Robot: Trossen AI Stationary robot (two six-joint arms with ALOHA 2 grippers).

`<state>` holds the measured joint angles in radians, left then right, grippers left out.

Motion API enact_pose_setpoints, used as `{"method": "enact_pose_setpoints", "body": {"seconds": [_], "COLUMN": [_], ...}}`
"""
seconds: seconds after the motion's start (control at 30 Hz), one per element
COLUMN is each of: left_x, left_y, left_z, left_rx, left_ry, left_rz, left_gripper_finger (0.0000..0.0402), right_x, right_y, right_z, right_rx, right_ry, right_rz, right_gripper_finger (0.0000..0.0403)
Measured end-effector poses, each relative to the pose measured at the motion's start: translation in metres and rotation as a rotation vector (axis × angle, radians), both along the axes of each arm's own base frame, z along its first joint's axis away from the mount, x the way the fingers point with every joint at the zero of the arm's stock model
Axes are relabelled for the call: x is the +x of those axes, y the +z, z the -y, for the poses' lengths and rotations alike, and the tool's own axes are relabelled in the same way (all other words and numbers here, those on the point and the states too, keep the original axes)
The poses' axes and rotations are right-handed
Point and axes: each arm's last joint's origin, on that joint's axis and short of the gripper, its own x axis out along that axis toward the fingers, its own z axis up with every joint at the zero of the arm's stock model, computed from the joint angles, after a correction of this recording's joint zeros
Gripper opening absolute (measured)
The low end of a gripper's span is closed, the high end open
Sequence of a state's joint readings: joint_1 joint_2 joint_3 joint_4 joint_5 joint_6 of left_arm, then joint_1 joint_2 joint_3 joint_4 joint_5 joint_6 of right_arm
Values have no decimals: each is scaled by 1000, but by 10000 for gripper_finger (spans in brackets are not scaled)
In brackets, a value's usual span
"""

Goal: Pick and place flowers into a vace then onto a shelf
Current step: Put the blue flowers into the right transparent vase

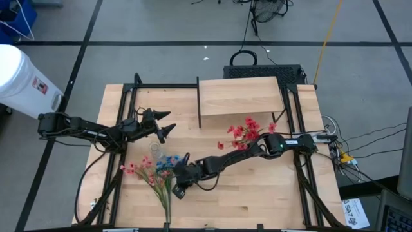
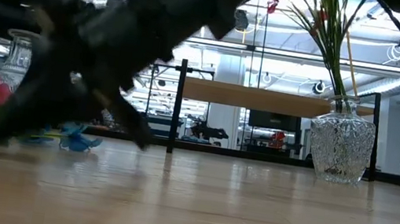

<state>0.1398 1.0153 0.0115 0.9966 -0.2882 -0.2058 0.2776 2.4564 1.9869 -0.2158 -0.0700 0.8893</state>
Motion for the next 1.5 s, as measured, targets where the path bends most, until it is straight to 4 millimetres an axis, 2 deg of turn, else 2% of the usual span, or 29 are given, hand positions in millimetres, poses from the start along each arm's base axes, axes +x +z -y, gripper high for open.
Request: {"method": "enact_pose_setpoints", "body": {"seconds": [0.17, 0.27, 0.37, 0.47, 0.53, 0.63, 0.77, 1.07, 1.5], "left_x": [0, 0, 0, 0, 0, 0, 0, 0, 0], "left_y": [0, 0, 0, 0, 0, 0, 0, 0, 0], "left_z": [0, 0, 0, 0, 0, 0, 0, 0, 0], "left_rx": [0, 0, 0, 0, 0, 0, 0, 0, 0], "left_ry": [0, 0, 0, 0, 0, 0, 0, 0, 0], "left_rz": [0, 0, 0, 0, 0, 0, 0, 0, 0], "left_gripper_finger": [365, 365, 365, 365, 365, 365, 365, 365, 365], "right_x": [3, 4, 4, 9, 11, 12, 13, 20, 16], "right_y": [41, 47, 40, 31, 27, 27, 31, -9, -17], "right_z": [-7, -14, -15, -5, 0, 1, -3, 3, 6], "right_rx": [-186, -299, -326, -244, -271, -353, -343, -311, -348], "right_ry": [152, 265, 339, 367, 370, 409, 432, 457, 436], "right_rz": [263, 358, 366, 363, 360, 399, 438, 411, 307], "right_gripper_finger": [0, 0, 0, 0, 0, 0, 0, 0, 0]}}
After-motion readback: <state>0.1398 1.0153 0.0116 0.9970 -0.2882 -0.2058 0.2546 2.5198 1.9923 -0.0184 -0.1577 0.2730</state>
